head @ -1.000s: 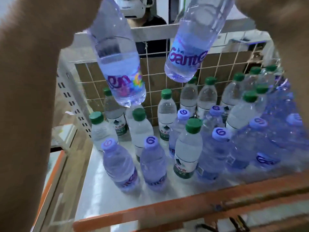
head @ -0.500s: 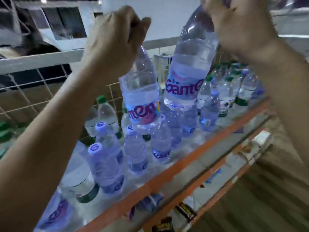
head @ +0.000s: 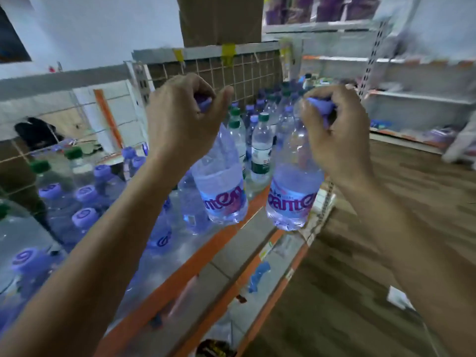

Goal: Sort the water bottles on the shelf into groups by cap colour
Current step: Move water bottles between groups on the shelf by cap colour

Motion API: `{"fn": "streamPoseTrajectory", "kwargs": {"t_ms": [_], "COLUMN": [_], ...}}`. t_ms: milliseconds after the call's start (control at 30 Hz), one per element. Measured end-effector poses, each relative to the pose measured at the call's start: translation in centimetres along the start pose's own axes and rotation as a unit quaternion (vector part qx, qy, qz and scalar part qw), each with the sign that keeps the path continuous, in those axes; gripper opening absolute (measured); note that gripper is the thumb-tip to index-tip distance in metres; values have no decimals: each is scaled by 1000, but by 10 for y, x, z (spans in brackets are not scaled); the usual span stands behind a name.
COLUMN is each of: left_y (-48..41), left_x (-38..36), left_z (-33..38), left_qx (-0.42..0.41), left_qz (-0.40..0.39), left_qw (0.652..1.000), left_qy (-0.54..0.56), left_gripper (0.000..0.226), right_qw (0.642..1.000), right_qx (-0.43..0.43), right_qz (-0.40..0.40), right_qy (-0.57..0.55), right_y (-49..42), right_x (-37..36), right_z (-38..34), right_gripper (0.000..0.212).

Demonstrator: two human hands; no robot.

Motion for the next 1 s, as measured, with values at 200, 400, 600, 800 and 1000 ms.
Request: {"fn": "streamPoseTrajectory", "kwargs": {"t_ms": [200, 400, 600, 800, 1000], "left_y": [-39, -92, -134, -149, -155], "left_x": [-112, -225, -315, -385, -422], "left_z": [1, 5, 3, -23, -74], "left_qx": [-8, -42, -53, -44, 66], "left_qz": [-5, -35, -107, -213, -301], "left_qw": [1000, 998, 993, 967, 923], "left_qy": [21, 22, -21, -136, -231], "left_gripper": [29, 31, 25, 30, 32], "right_qw": [999, 997, 996, 980, 918], "right_qx": [-35, -25, -36, 10, 68], "right_qz": [15, -36, -80, -195, -368], "right_qy": [31, 60, 21, -34, -133], "right_y": [-34, -92, -140, -162, -157], "right_x": [11, -15, -44, -105, -173], "right_z": [112, 205, 278, 332, 356], "right_gripper": [30, 34, 28, 39, 31]}}
Point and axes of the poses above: each hand's wrist, its own y-axis away from the middle knuckle, its own x-axis out of the back of the hand, z = x × y, the point moved 10 cm from there along -y, towards the middle knuckle, and after that the axes turned 2 degrees about -x, right-handed, at the moved point
